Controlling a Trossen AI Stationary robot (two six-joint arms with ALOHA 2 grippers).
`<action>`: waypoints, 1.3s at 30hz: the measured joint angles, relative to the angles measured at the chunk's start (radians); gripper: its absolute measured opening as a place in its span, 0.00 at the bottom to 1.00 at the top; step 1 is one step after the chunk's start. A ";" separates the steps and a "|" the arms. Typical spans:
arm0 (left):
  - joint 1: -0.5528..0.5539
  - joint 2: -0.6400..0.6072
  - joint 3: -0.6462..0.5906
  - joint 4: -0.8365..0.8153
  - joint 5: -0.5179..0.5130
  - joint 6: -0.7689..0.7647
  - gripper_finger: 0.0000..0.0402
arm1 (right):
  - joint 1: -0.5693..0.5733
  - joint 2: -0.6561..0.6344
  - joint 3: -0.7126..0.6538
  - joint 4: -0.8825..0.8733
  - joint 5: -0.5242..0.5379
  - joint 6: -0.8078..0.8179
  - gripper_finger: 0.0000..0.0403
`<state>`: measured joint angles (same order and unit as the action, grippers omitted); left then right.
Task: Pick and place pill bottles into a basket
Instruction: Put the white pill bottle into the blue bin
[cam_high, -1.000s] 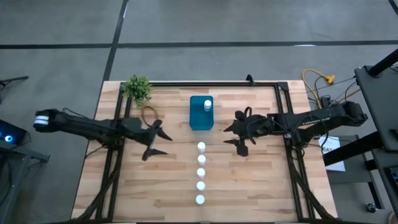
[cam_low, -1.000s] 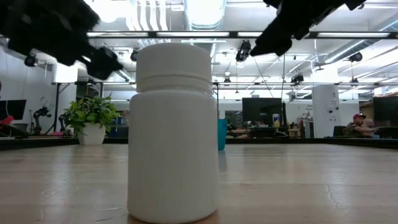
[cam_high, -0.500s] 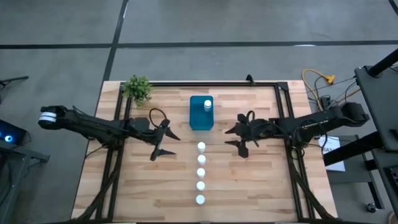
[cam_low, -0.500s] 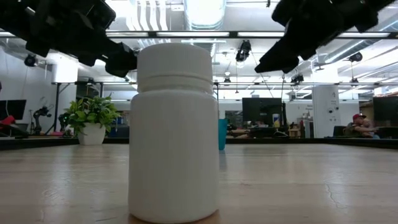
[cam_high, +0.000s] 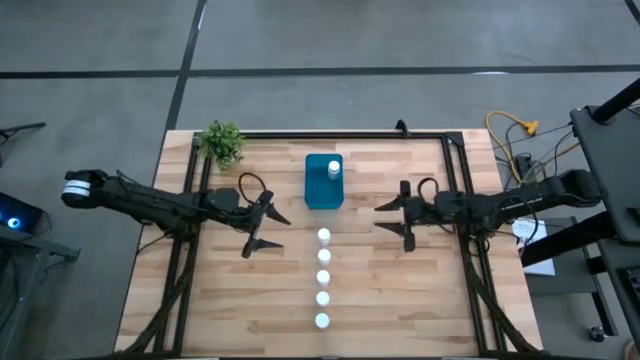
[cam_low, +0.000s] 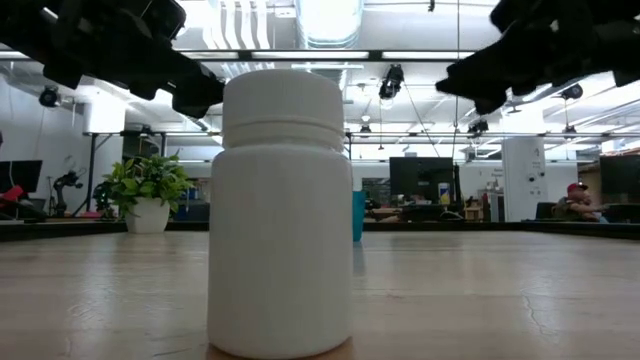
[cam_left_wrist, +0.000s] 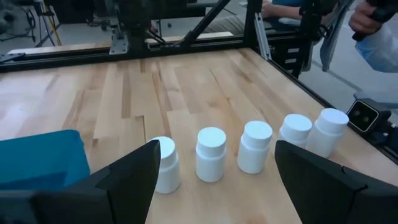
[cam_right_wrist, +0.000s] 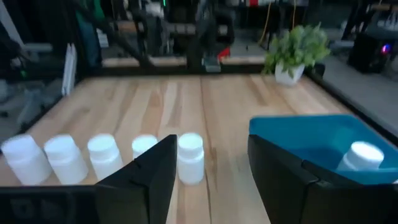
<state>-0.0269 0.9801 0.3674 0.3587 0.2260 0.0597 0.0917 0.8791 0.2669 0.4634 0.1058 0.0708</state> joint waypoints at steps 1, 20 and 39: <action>0.000 0.000 -0.001 0.000 0.000 0.000 0.75 | 0.001 -0.023 -0.013 0.015 -0.001 -0.002 0.46; 0.001 0.154 0.084 -0.009 0.000 0.000 0.75 | 0.002 -0.333 -0.187 0.049 -0.004 -0.024 0.46; 0.001 0.436 0.453 -0.359 -0.021 0.087 0.75 | 0.002 -0.338 -0.213 0.042 -0.012 0.027 0.46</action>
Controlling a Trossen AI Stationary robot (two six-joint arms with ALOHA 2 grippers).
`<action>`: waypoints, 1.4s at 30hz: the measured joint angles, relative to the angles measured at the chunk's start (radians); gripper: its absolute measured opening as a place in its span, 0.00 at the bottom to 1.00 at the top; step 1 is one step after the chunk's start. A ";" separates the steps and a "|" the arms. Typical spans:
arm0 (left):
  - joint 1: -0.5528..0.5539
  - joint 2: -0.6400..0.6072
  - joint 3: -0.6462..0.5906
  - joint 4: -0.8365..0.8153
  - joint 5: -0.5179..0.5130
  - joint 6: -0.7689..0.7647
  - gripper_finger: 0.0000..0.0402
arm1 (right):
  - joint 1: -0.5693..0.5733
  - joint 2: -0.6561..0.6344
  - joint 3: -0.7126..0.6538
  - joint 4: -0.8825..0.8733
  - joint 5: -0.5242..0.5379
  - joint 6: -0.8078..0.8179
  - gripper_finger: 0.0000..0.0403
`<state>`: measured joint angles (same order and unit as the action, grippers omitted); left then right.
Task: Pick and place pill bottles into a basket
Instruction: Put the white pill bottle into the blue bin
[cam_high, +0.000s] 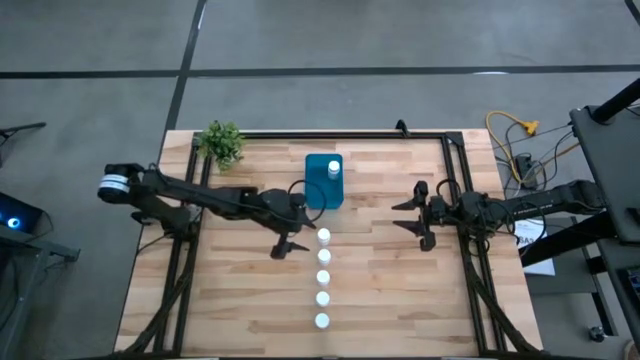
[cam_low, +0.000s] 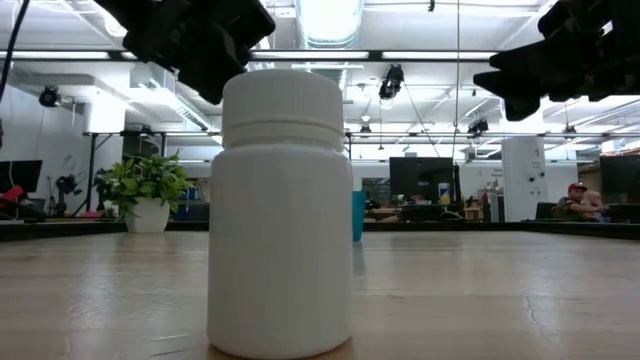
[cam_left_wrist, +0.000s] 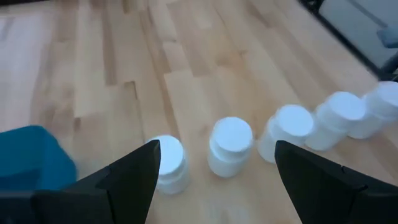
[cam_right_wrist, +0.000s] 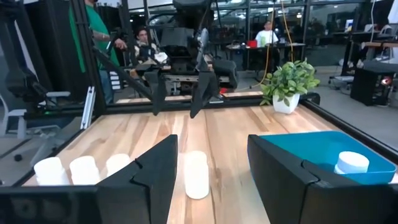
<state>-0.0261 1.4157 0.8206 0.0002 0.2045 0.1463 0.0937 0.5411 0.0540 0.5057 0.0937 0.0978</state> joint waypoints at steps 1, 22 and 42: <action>0.000 0.010 0.005 0.003 -0.024 0.002 0.75 | 0.000 0.000 0.000 0.000 -0.005 0.000 0.46; 0.017 0.126 0.085 -0.052 -0.092 0.027 0.75 | 0.000 0.018 0.000 -0.013 -0.023 -0.005 0.46; 0.053 0.138 0.280 -0.342 -0.081 0.017 0.75 | 0.000 0.019 0.000 -0.031 -0.023 -0.003 0.46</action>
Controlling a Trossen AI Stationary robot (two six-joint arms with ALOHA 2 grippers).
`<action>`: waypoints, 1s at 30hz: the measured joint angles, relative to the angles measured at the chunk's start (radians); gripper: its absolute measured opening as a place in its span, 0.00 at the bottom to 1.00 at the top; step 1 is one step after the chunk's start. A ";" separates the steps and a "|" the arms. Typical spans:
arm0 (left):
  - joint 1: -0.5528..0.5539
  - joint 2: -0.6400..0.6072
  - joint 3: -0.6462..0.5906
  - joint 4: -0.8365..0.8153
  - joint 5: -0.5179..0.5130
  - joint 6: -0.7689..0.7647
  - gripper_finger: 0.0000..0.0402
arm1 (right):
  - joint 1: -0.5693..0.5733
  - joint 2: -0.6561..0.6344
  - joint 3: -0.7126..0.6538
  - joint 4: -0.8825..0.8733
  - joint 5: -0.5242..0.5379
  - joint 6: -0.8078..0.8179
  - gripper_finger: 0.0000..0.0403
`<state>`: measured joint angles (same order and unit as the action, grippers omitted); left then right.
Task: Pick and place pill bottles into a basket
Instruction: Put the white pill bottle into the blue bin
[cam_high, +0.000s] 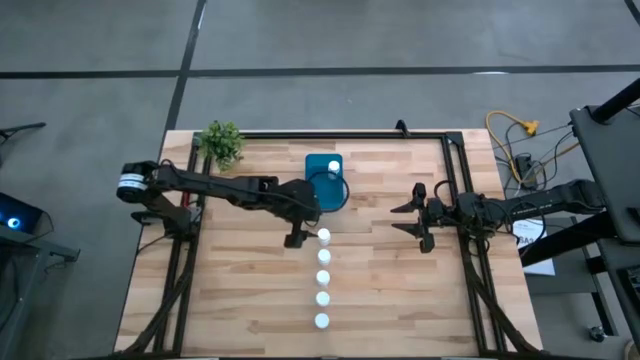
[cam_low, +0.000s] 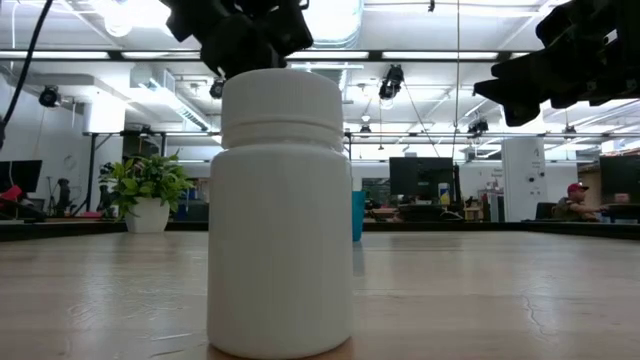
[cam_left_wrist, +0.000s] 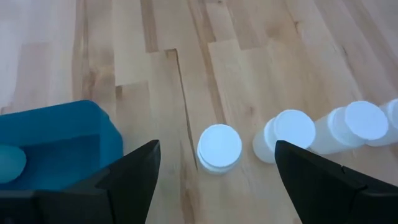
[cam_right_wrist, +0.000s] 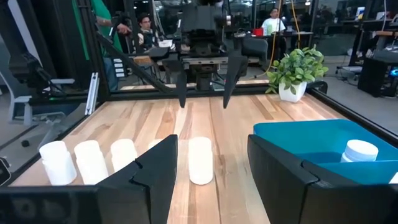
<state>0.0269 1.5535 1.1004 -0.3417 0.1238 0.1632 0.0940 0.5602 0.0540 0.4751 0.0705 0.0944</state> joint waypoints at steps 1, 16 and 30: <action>0.000 0.000 0.002 -0.008 0.001 -0.001 0.75 | 0.000 0.000 0.000 0.000 0.000 0.000 0.46; -0.001 0.144 0.106 -0.092 0.025 -0.023 0.75 | 0.000 0.005 0.000 -0.004 0.002 -0.003 0.46; -0.002 0.226 0.248 -0.224 0.025 0.009 0.75 | 0.000 0.005 -0.002 -0.007 0.000 0.008 0.46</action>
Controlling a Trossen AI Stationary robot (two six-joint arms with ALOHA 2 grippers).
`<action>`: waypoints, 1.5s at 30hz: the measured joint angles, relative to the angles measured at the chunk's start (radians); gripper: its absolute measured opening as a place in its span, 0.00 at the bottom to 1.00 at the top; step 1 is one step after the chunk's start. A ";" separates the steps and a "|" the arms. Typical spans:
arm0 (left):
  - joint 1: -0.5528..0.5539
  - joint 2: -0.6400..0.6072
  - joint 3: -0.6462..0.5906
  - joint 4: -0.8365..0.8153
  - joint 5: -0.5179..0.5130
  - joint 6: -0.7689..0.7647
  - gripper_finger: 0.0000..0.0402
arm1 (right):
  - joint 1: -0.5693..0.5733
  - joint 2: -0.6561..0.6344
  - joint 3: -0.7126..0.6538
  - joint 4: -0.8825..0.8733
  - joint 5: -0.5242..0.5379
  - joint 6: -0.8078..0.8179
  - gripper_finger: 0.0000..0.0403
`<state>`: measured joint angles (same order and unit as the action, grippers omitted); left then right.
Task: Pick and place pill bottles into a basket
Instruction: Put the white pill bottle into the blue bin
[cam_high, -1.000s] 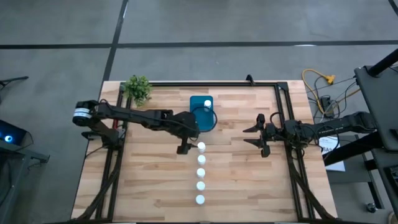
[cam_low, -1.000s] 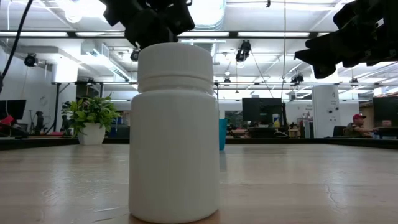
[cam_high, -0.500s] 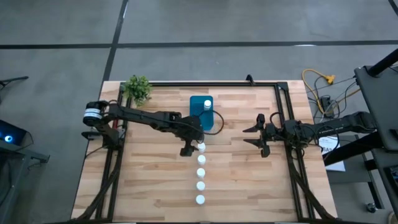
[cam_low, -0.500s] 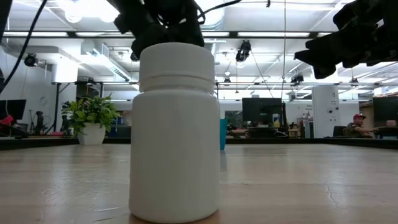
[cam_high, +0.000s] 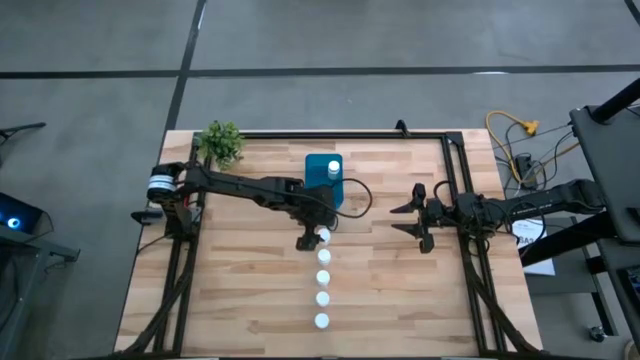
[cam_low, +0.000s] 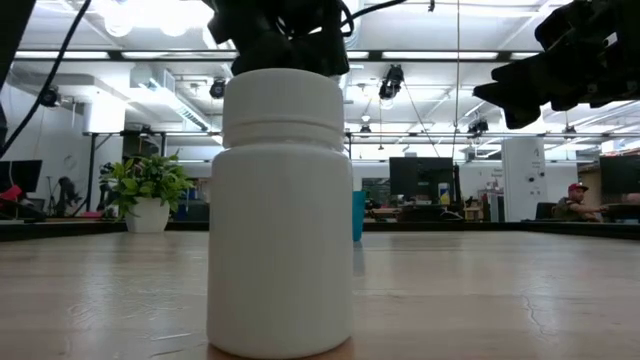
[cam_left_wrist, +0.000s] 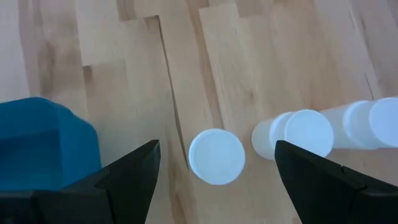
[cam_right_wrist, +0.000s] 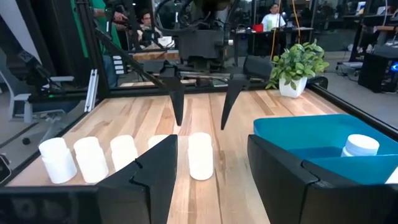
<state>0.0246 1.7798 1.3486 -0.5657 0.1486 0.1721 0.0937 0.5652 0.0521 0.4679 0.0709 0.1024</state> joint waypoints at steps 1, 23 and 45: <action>0.000 0.000 0.000 -0.003 0.000 0.001 0.75 | 0.000 0.000 0.000 0.000 0.000 0.000 0.46; 0.000 0.047 0.024 -0.022 0.000 0.018 0.75 | 0.000 0.000 -0.002 0.000 0.000 -0.003 0.46; 0.000 0.054 0.019 -0.020 0.000 0.018 0.75 | 0.000 0.001 -0.003 -0.016 0.000 0.003 0.46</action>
<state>0.0246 1.8336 1.3677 -0.5853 0.1486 0.1902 0.0938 0.5659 0.0490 0.4519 0.0708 0.1051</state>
